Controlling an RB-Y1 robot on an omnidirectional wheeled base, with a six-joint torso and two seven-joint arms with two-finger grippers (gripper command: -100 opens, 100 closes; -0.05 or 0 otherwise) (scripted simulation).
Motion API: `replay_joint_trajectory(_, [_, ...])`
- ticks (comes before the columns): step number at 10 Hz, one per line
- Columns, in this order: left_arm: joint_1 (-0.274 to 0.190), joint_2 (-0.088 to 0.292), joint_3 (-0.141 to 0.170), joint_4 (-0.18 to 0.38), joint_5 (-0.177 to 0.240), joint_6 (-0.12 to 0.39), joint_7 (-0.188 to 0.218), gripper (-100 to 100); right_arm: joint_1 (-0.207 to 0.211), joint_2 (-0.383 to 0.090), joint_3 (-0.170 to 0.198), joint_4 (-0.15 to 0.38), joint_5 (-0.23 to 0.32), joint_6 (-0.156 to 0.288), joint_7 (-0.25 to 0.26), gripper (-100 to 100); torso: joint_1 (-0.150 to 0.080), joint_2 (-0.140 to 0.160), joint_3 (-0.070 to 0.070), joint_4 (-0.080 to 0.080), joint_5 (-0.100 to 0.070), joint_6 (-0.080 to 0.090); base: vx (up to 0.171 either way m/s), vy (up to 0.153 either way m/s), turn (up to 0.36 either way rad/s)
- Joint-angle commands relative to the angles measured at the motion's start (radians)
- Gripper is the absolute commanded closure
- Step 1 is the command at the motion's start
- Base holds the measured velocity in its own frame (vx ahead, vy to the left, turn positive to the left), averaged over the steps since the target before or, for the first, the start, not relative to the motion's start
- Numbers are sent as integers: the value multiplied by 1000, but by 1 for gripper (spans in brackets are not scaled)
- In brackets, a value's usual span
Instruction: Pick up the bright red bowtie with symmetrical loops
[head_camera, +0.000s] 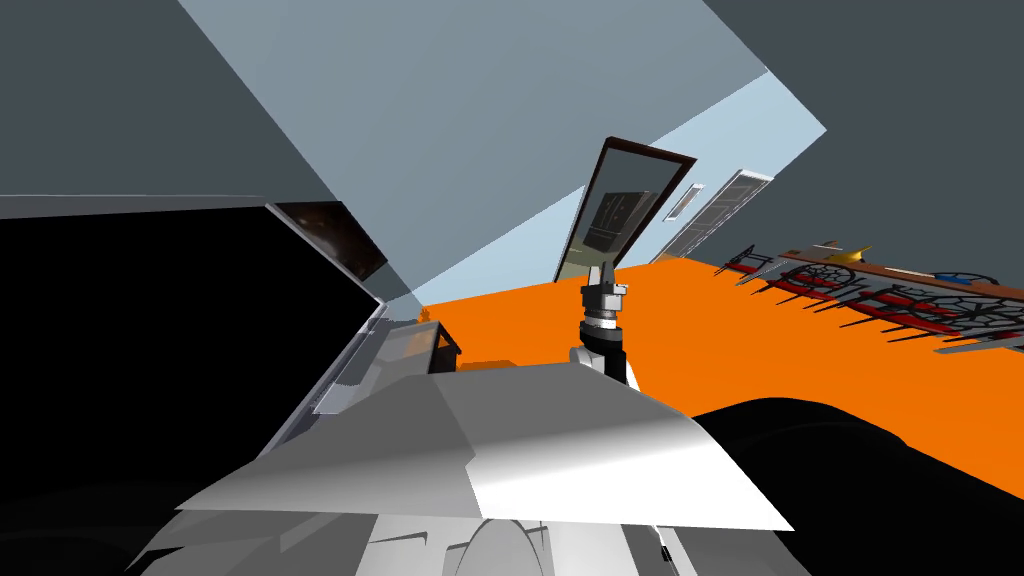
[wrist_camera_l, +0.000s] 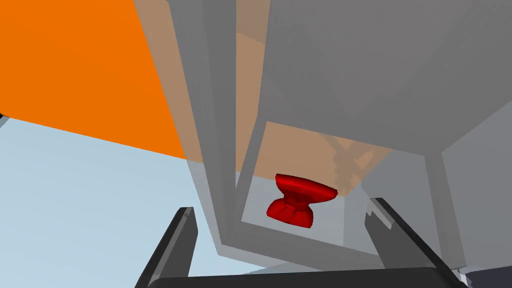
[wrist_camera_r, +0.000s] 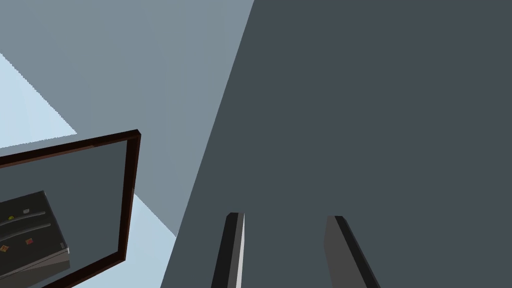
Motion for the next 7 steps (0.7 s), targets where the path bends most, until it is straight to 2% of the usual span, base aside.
replay_joint_trajectory(1, [-11, 14, -18, 50, -18, -21, 7, -100, 0, 0, 0, 0, 0, 0, 0, 0, 0, 0, 0, 0, 0, 0, 71, 13, -80])
replay_joint_trajectory(2, [-11, 14, -18, 64, -18, -21, 7, -100, 0, 0, 0, 0, 0, 0, 0, 0, 0, -1, 0, 0, 0, 0, 61, 12, -49])
replay_joint_trajectory(4, [-33, 38, -50, 155, -45, -55, 24, -100, 0, 0, 0, 0, 0, 0, 0, 0, 0, 0, 0, 0, 0, 0, 85, 3, -99])
replay_joint_trajectory(7, [-68, 62, -94, 271, -77, -102, 49, -100, 0, 0, 0, 0, 0, 0, 0, 0, 0, -5, -3, -1, 0, 0, 132, 14, -126])
